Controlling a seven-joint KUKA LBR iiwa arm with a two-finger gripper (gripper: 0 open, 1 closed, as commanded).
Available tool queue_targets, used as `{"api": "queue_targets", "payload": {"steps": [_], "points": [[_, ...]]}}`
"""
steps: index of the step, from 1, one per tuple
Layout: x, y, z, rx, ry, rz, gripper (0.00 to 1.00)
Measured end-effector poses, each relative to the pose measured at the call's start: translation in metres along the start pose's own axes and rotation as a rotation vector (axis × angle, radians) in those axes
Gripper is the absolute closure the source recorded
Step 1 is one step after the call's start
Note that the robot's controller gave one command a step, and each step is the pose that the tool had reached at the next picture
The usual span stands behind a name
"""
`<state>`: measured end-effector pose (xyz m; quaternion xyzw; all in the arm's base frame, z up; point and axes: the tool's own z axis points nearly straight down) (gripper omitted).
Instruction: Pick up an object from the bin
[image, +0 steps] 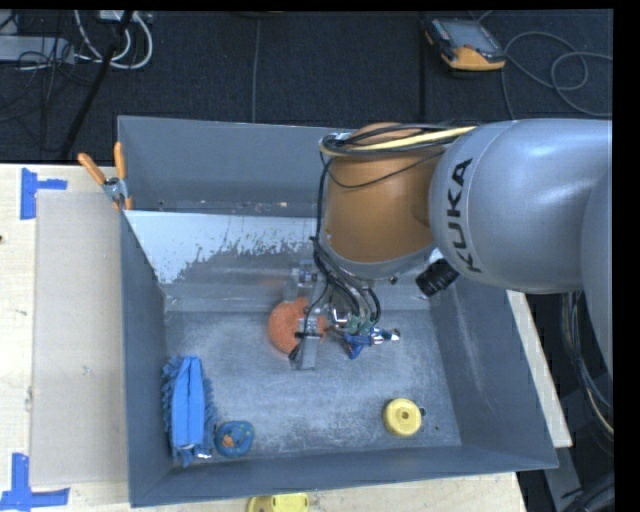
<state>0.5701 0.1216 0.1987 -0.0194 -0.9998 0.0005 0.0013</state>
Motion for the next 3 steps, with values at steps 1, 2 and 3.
{"api": "queue_targets", "payload": {"steps": [1, 2, 3], "points": [[-0.025, 0.0, 0.03, -0.003, -0.007, 0.047, 0.0], [-0.018, -0.01, 0.06, -0.002, -0.001, 0.122, 0.0], [-0.031, -0.018, 0.105, -0.003, -0.006, 0.153, 0.0]]}}
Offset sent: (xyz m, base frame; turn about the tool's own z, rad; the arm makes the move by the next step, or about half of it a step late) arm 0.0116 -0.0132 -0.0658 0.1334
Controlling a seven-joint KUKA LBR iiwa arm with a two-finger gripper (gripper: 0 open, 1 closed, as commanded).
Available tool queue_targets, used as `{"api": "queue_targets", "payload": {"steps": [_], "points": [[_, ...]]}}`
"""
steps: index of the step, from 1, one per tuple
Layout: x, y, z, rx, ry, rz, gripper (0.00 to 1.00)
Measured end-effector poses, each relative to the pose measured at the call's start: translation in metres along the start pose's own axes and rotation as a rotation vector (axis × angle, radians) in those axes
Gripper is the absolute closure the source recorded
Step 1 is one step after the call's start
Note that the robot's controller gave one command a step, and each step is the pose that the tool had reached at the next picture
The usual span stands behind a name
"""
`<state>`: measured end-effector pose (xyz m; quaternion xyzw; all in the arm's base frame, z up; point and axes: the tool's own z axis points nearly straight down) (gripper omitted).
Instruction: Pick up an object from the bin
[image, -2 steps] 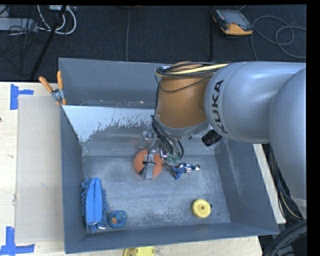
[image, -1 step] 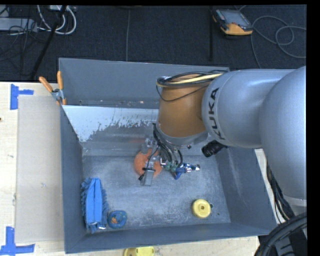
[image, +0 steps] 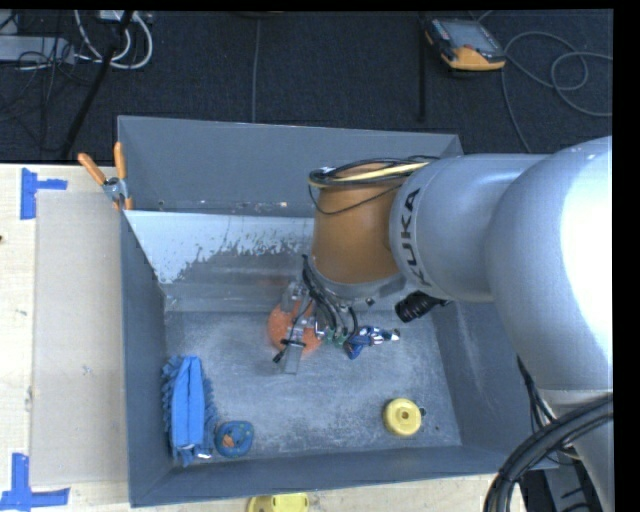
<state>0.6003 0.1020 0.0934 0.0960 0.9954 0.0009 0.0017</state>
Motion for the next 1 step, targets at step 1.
{"api": "queue_targets", "payload": {"steps": [1], "points": [[-0.0121, -0.0173, 0.0197, -0.002, -0.003, 0.081, 1.0]]}}
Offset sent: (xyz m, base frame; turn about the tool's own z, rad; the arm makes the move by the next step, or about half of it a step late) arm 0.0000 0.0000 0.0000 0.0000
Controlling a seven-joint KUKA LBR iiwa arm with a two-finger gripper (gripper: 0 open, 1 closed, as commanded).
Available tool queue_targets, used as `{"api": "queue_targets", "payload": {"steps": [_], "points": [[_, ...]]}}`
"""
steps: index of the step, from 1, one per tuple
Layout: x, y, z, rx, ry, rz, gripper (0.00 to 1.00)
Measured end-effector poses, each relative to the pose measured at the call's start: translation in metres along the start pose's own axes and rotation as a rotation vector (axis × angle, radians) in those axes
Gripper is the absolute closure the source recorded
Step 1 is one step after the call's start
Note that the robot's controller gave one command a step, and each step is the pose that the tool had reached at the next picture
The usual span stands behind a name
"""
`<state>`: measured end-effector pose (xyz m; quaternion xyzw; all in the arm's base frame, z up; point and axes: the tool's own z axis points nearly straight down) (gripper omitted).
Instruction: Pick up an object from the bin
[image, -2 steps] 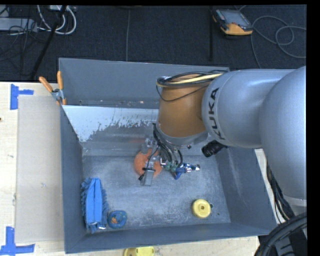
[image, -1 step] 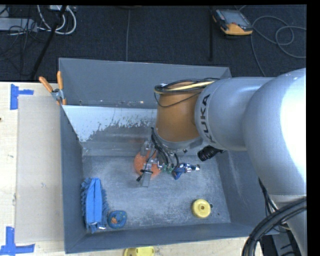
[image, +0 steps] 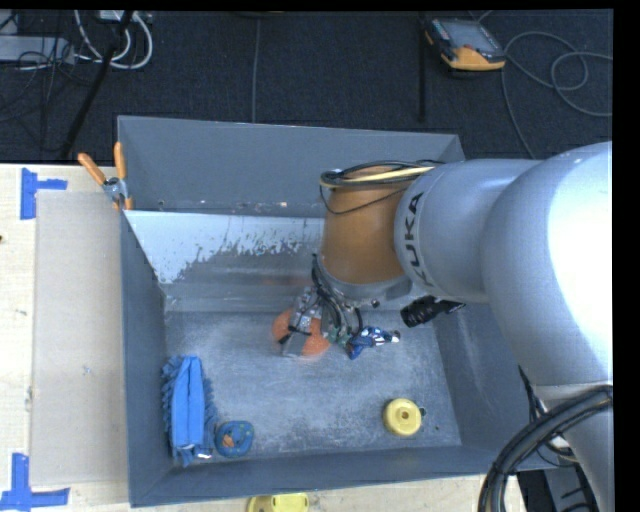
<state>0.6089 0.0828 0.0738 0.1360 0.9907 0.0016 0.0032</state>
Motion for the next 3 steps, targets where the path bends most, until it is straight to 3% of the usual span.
{"api": "queue_targets", "payload": {"steps": [1, 2, 3], "points": [[0.0, 0.0, 0.0, 0.0, 0.0, 0.001, 1.0], [0.005, -0.006, -0.04, 0.006, 0.013, -0.006, 1.0], [-0.001, -0.005, -0.066, -0.001, -0.004, -0.001, 1.0]]}}
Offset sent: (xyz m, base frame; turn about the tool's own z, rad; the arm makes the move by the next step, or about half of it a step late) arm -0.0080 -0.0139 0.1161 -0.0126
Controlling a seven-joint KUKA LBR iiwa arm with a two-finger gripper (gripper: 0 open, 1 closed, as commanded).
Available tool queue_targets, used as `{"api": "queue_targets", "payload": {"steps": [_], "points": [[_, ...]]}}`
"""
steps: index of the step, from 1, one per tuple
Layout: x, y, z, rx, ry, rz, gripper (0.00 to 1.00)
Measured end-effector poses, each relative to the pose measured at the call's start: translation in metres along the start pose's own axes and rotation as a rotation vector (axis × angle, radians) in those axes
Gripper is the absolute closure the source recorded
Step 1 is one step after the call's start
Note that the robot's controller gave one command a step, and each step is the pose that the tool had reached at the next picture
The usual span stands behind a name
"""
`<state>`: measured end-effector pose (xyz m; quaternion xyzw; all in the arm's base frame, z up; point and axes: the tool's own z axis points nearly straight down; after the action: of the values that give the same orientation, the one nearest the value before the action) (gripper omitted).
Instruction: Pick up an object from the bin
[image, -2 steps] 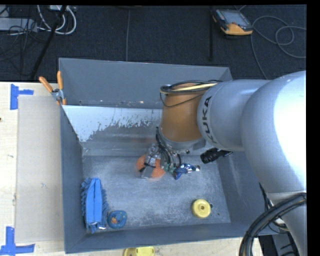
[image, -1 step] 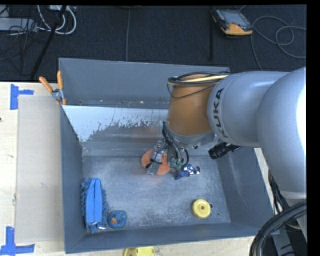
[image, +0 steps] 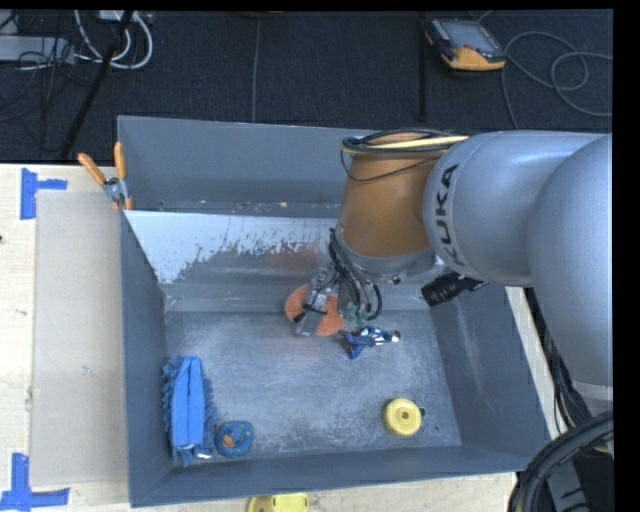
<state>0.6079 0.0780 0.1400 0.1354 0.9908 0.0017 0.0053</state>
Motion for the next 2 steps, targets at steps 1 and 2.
{"api": "queue_targets", "payload": {"steps": [1, 2], "points": [[0.015, 0.007, -0.025, 0.008, 0.021, -0.006, 1.0], [0.005, 0.018, -0.009, 0.0, -0.001, -0.021, 1.0]]}}
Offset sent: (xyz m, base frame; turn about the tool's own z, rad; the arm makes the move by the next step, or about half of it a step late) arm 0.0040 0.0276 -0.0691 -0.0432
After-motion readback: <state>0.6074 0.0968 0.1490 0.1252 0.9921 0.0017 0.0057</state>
